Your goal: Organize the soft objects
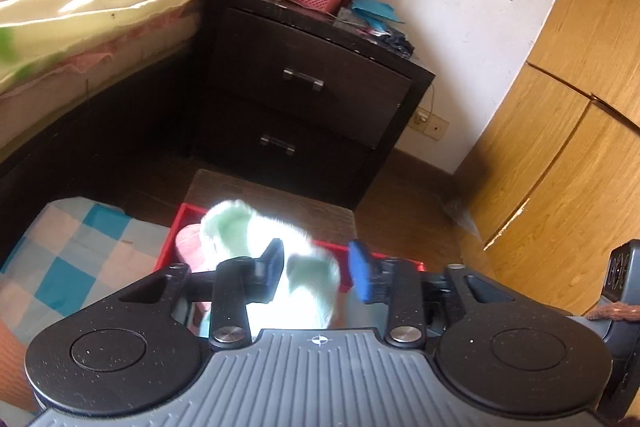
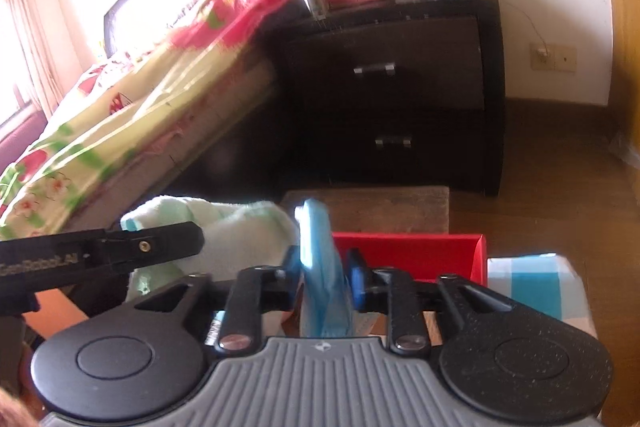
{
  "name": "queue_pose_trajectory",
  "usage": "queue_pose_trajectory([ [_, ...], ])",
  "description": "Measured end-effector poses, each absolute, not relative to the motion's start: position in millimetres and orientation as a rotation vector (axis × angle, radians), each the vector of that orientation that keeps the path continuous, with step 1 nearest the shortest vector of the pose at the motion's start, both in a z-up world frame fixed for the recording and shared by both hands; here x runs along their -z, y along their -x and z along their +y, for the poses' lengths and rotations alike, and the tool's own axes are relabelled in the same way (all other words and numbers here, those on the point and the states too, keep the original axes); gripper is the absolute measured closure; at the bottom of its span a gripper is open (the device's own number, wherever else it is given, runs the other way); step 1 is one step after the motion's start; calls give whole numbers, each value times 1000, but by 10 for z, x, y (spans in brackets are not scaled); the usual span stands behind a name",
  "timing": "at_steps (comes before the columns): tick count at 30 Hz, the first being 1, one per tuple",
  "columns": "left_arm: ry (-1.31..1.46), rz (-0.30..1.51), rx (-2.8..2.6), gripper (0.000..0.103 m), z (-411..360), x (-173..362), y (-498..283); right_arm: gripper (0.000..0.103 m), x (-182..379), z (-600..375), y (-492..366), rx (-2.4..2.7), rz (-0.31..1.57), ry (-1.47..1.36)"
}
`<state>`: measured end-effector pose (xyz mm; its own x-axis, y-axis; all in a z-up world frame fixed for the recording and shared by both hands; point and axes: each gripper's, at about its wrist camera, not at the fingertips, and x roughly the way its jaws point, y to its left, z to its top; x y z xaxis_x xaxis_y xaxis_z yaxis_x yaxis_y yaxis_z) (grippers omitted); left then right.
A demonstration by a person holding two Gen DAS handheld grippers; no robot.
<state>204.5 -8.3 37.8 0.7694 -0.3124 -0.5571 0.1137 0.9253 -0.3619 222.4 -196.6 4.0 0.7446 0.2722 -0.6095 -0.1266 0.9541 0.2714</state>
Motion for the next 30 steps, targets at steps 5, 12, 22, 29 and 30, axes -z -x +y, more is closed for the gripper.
queue_pose_trajectory([
  [5, 332, 657, 212, 49, 72, -405, -1898, 73, -29, -1965, -2079, -267, 684, -196],
  [12, 369, 617, 187, 41, 346, -676, -1391, 74, -32, -1511, -1271, -746, 683, 51],
  [22, 357, 642, 276, 40, 411, -678, -1093, 74, 662, -823, -1414, -801, 777, 304],
  [29, 322, 674, 338, 40, 398, -570, -1082, 77, 675, -696, -1580, -811, 733, 320],
  [30, 317, 677, 336, 40, 403, -552, -1075, 77, 684, -674, -1607, -814, 736, 320],
])
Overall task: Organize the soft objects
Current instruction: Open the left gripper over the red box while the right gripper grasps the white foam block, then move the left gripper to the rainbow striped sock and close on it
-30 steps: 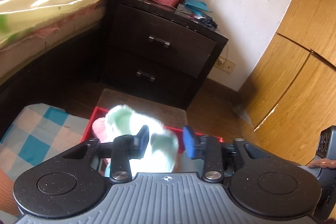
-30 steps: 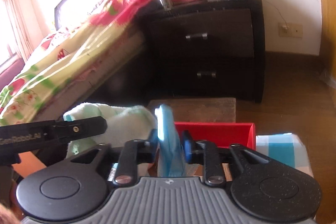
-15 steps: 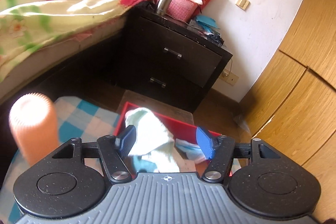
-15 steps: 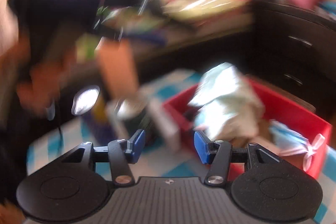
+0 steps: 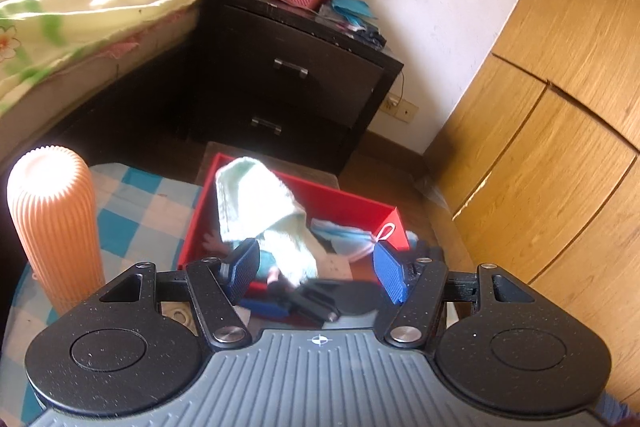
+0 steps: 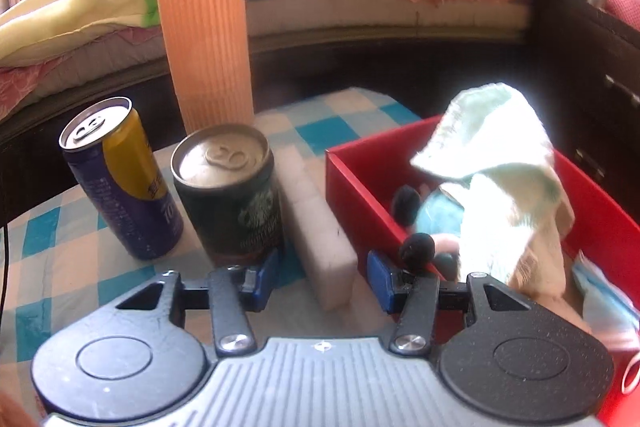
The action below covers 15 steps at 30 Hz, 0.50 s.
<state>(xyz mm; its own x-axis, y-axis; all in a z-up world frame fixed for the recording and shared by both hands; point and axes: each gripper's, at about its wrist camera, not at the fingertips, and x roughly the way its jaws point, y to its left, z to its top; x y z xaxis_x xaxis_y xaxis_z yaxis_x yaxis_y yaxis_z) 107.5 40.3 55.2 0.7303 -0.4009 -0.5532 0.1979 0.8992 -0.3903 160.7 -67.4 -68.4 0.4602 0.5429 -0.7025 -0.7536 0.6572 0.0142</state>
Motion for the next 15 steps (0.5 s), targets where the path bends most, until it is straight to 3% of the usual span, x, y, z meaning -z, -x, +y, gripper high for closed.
queue_pose_trajectory([
  [4, 319, 720, 259, 39, 460, -478, -1103, 78, 693, -602, -1591, -826, 737, 372],
  [6, 325, 729, 246, 38, 477, -476, -1110, 91, 692, -576, -1585, -807, 749, 392],
  [7, 314, 735, 224, 38, 472, -486, -1112, 103, 701, -593, -1606, -806, 788, 375],
  [15, 294, 744, 241, 37, 376, -563, -1085, 103, 663, -833, -1502, -764, 899, 234],
])
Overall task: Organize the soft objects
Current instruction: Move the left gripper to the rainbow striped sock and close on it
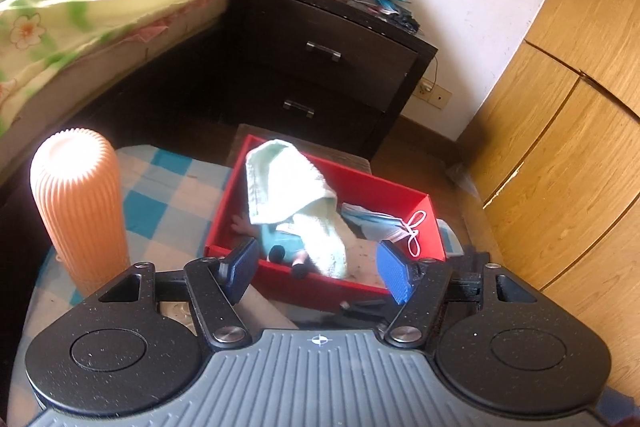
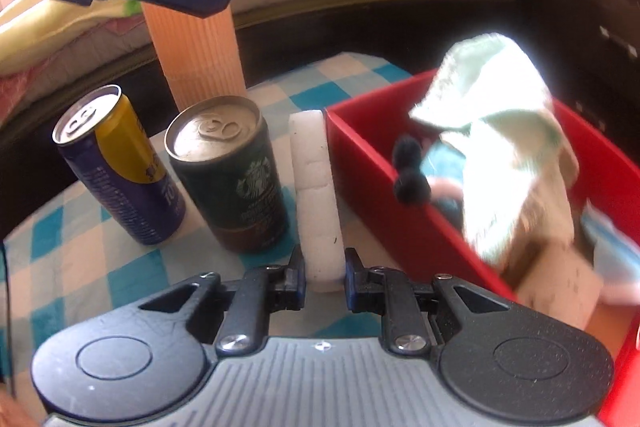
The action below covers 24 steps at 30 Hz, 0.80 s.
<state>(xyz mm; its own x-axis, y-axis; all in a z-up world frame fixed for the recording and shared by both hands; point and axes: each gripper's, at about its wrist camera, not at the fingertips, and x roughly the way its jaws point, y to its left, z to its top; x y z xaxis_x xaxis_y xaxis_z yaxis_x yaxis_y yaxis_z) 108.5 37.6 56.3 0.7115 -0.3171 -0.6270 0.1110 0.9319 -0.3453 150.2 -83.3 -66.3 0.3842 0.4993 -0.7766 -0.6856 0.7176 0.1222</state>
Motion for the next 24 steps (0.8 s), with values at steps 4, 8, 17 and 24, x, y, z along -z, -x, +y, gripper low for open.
queue_pose_trajectory([
  [4, 286, 768, 264, 38, 309, -532, -1027, 103, 618, -1059, -1313, -744, 961, 187],
  [8, 295, 793, 268, 37, 308, -480, -890, 103, 599, -1351, -1100, -701, 1007, 103],
  [17, 85, 1066, 511, 33, -206, 160, -378, 103, 352, -1850, -755, -570, 999, -31],
  [24, -187, 1125, 620, 28, -761, 520, -37, 103, 350, -1720, -642, -566, 988, 23],
])
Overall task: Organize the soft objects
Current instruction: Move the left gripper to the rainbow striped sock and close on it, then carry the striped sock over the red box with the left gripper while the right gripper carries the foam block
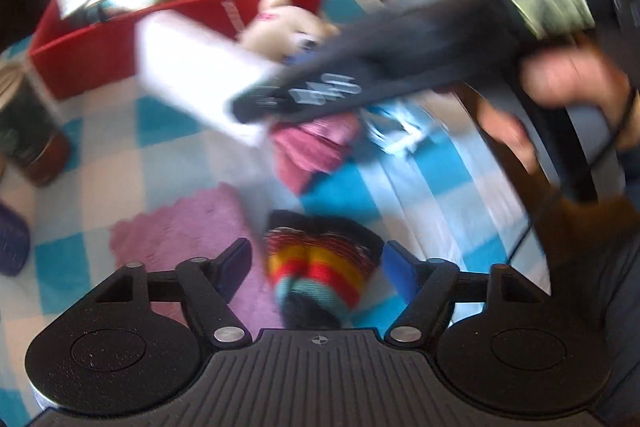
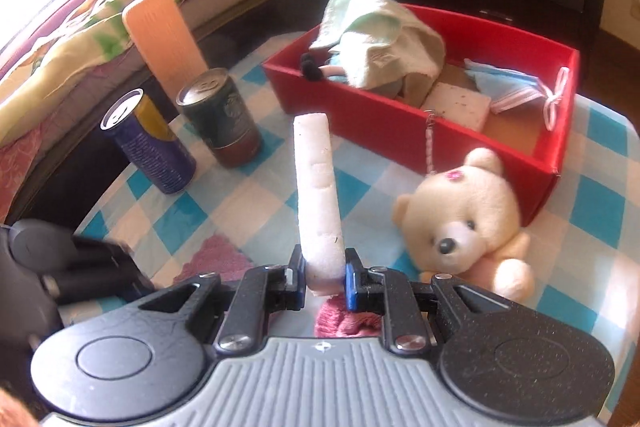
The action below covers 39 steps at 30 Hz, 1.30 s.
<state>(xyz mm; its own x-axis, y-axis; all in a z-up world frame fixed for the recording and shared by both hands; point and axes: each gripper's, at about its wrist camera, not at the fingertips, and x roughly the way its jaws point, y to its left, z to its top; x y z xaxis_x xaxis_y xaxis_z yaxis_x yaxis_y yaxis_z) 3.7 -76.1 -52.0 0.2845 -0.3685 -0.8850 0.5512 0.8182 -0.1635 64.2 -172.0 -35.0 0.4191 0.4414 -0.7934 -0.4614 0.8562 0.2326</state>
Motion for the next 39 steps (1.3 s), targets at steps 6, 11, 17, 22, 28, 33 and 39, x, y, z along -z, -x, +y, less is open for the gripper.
queue_pose_trajectory([
  [6, -299, 1152, 649, 29, -980, 726, 54, 103, 420, -1586, -713, -578, 1002, 41],
  [11, -382, 1125, 636, 40, -1052, 860, 157, 103, 526, -1487, -750, -576, 1026, 70],
  [17, -355, 1113, 584, 75, -1002, 824, 152, 84, 588, -1446, -772, -554, 1035, 106],
  [22, -338, 1125, 607, 78, -1021, 793, 152, 56, 567, -1411, -761, -541, 1022, 145],
  [28, -380, 1118, 593, 76, -1119, 815, 191, 44, 574, -1325, -834, -512, 995, 165],
  [33, -396, 1098, 588, 82, -1122, 779, 227, 91, 649, -1289, -948, -506, 1075, 101],
  [39, -301, 1094, 569, 83, -866, 609, 230, 103, 554, -1370, -877, -508, 1063, 66],
])
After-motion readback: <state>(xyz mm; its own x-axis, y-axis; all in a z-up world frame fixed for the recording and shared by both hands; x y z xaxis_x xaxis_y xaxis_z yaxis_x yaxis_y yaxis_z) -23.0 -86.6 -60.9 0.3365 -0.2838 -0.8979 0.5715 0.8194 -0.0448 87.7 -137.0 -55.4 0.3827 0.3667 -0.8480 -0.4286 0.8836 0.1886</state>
